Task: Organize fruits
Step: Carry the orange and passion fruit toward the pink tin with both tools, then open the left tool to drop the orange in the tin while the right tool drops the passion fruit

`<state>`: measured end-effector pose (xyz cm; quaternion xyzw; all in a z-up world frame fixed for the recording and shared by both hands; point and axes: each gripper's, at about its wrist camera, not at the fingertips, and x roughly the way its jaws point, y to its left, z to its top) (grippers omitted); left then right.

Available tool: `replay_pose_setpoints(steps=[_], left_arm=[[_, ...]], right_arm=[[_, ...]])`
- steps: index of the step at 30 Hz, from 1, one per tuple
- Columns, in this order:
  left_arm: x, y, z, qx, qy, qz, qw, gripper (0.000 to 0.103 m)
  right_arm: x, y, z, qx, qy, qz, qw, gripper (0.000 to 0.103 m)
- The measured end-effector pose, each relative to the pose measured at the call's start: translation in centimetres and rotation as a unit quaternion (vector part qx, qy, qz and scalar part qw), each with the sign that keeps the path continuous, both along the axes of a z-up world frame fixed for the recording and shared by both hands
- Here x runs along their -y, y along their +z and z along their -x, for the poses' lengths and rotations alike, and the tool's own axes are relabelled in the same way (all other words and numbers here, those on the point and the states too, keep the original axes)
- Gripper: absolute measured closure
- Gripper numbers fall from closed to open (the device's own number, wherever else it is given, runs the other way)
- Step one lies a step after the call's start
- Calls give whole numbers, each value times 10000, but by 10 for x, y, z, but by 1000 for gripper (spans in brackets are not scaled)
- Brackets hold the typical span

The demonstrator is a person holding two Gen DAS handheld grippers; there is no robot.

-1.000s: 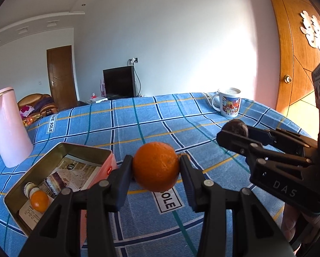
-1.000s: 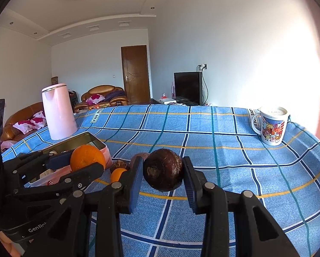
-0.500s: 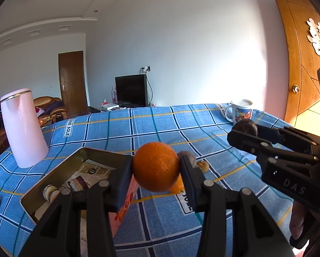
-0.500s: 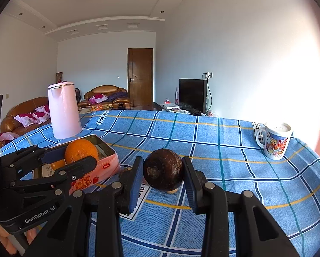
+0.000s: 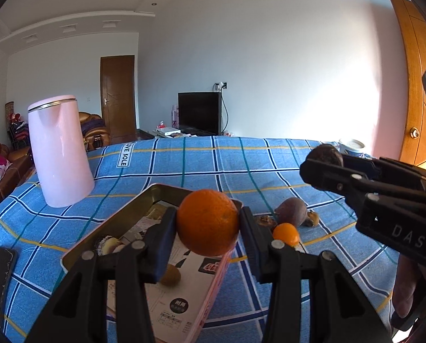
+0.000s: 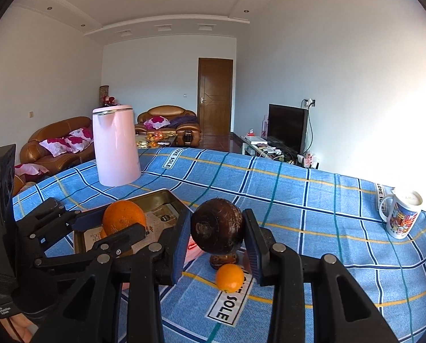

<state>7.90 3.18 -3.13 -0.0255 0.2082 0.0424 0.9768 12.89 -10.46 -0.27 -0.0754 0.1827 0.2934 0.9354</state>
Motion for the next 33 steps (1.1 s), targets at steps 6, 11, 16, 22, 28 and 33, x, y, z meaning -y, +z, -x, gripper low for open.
replay_pose_setpoints(steps=[6,11,16,22,28,33], left_arm=[[-33,-3,5,-79,279,135,9995,57],[-60,-11,7,-238,555,264,9978,57],[-82,-16,10,-326,765,453,9955,57],[-94,-22,8,-579,787,575,9935,57],[-97,-27,5,-799,785,598,9919,57],[-94,-27,7,-801,831,582,9916,53]], right_arm=[[-31,-5,-7,-195,277,93,9994,65],[-55,-12,-12,-360,482,193,9980,65],[-79,-26,-14,-534,713,388,9953,65],[-102,-44,-8,-762,926,684,9904,65],[-115,-57,-7,-975,1023,965,9852,65],[-121,-63,-6,-1173,1178,1044,9805,62]])
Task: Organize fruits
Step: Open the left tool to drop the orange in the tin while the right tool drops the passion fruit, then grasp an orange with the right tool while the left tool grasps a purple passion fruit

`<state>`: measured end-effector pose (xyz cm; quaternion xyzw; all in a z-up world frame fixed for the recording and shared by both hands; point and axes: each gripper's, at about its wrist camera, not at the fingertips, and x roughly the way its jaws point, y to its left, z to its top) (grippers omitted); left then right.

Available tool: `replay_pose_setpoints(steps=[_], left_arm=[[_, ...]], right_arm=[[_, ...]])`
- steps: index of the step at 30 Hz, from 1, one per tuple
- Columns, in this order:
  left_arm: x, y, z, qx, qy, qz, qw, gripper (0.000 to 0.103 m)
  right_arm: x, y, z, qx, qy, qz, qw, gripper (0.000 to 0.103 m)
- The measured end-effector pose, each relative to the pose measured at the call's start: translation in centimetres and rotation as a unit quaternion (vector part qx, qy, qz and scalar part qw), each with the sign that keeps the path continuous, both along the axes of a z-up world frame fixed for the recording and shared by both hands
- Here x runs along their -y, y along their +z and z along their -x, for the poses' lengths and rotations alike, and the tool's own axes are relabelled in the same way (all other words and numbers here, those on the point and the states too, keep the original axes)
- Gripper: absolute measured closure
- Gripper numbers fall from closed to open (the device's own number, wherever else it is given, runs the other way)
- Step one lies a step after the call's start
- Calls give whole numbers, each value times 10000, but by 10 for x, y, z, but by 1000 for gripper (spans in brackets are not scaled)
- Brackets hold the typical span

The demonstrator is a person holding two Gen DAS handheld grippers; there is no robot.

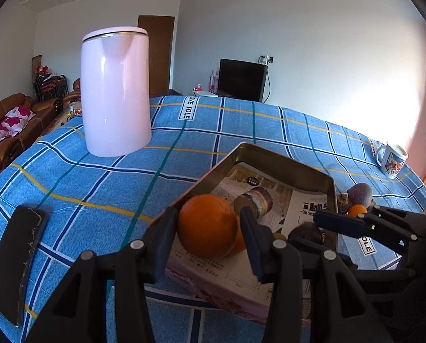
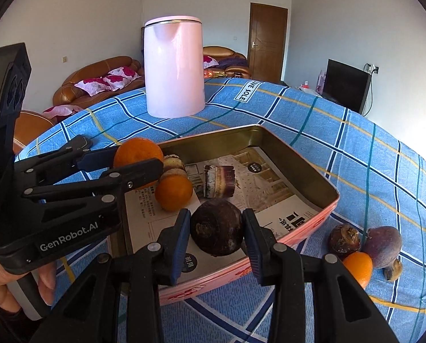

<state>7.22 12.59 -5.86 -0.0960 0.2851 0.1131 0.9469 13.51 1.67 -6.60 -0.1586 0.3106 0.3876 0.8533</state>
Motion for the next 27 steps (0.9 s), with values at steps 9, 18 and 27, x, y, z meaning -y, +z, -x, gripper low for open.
replay_pose_setpoints(steps=[9,18,27], left_arm=[[40,27,7,540,-330,-160,9979,31],[75,26,-12,459,-656,-382,9961,27],[84,30,-15,470,-808,-528,9942,27]], right_arm=[[87,24,-13,307,-621,-216,9974,52],[129,10,-46,14,-1270,-87,9919,52],[103,-13,-61,-450,-1355,447,9887,52]])
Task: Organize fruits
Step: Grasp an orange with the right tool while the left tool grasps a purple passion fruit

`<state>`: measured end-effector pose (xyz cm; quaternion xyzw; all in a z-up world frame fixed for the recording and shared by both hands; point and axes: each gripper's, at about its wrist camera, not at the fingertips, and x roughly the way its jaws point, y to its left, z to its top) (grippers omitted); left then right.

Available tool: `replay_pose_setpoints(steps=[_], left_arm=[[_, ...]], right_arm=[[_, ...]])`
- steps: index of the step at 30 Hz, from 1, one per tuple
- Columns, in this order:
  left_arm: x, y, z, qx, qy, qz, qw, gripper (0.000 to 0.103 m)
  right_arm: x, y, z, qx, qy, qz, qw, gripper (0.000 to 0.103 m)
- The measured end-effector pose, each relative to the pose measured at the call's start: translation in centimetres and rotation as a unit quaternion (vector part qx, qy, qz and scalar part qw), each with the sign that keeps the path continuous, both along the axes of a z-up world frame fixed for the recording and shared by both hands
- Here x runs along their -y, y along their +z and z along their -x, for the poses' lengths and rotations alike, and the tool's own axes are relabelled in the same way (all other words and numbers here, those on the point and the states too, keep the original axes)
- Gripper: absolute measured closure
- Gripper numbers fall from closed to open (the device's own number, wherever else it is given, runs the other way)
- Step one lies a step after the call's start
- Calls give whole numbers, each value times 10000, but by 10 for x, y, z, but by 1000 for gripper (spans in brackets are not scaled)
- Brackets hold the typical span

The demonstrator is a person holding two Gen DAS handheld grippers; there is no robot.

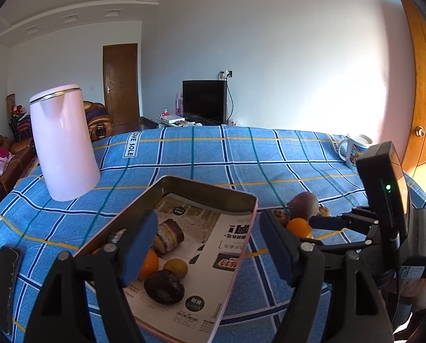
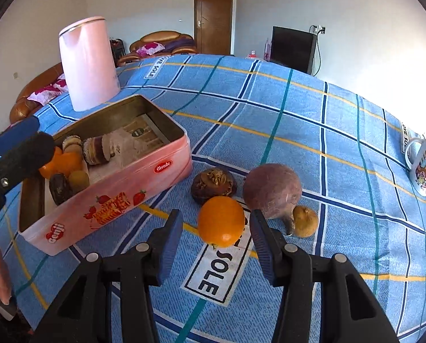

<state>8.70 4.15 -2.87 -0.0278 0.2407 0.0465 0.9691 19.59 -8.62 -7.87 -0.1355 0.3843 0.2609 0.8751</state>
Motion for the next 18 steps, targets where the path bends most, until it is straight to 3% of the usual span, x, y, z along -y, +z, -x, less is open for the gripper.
replay_pose_setpoints(steps=[4,10,18], left_arm=[[10,-1,-3,-16,-122,-122,9998,27],[29,1,-11,-43,-362,-286,9989,27],[71,1,-44,-314,-785,-354,9958,27]], right_arm=[[3,-8,-8,-132,-17,-67,9999,66],[32,4,6,134,-160,-395,9990,67],[101,18,-4,419,-1027,-754,9910,67]])
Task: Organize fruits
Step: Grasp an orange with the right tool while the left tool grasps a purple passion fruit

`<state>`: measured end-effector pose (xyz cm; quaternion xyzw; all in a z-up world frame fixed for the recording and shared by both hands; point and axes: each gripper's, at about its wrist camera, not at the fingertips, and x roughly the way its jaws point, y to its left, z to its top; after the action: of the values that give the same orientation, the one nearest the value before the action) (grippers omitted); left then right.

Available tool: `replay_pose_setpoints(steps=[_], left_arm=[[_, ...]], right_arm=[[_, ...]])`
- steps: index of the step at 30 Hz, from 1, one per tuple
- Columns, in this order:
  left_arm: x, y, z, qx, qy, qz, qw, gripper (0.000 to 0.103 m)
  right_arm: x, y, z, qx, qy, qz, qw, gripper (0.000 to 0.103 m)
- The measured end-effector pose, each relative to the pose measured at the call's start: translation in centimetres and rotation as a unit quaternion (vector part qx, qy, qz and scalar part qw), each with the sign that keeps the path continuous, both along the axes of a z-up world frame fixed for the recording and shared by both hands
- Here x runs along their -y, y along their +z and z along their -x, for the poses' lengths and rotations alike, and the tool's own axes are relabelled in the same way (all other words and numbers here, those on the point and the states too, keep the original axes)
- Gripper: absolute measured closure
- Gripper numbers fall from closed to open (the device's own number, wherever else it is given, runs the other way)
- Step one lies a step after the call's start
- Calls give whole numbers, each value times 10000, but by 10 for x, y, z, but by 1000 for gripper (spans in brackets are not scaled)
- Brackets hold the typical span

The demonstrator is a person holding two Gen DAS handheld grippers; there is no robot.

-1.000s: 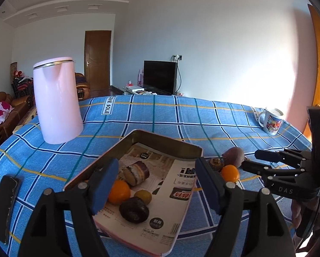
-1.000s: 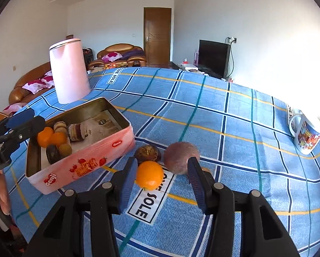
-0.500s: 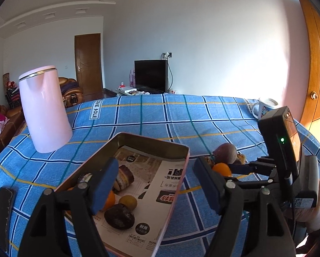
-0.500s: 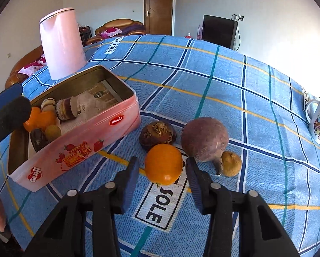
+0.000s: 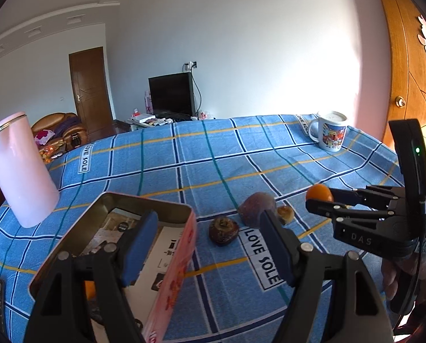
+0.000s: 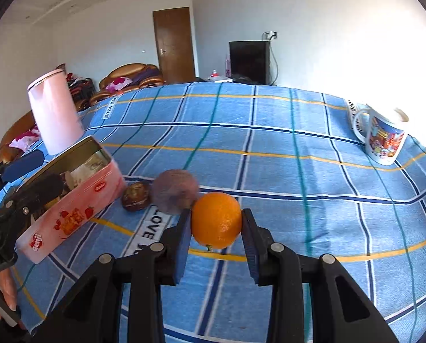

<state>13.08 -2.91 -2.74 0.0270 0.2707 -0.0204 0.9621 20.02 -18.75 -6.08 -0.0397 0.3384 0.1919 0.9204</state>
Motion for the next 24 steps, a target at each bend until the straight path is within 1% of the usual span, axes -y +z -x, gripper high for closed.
replay_pose_setpoints(steps=[2,5,8,12,16,18,20,22,23,24], left_arm=[[14,-4,-11,-109,-95,-41,9999,27],[33,-15,-31,-387,-281,-91,9988,27],[46,-24,-53,-596,-341,-104,9976,27],[52,-35,-78,-904,-330,-19,9954,29],[46,-47,-94,-1259,-402,375,9905,31],[46,-48,-96,-1246,-408,370,9907,31],[47,-49,-98,-1269,-491,513,9894,39],[47,-49,-99,-1259,-487,505,9896,40],[48,-48,-96,-1218,-461,468,9904,50],[48,-47,-94,-1188,-467,437,9909,50]], right_arm=[[12,0,-6,2,-174,-58,9998,67],[24,-3,-12,-27,-343,-112,9993,67],[29,-4,-15,-67,-365,-246,9990,67],[28,-3,-13,-5,-376,-187,9991,68],[31,-3,-14,-38,-358,-295,9989,67],[31,-4,-14,-46,-351,-304,9989,67],[31,-4,-13,-39,-339,-287,9990,67],[30,-4,-12,-14,-338,-274,9991,67],[30,-3,-12,-9,-346,-282,9990,67],[31,-3,-12,-7,-341,-310,9989,67]])
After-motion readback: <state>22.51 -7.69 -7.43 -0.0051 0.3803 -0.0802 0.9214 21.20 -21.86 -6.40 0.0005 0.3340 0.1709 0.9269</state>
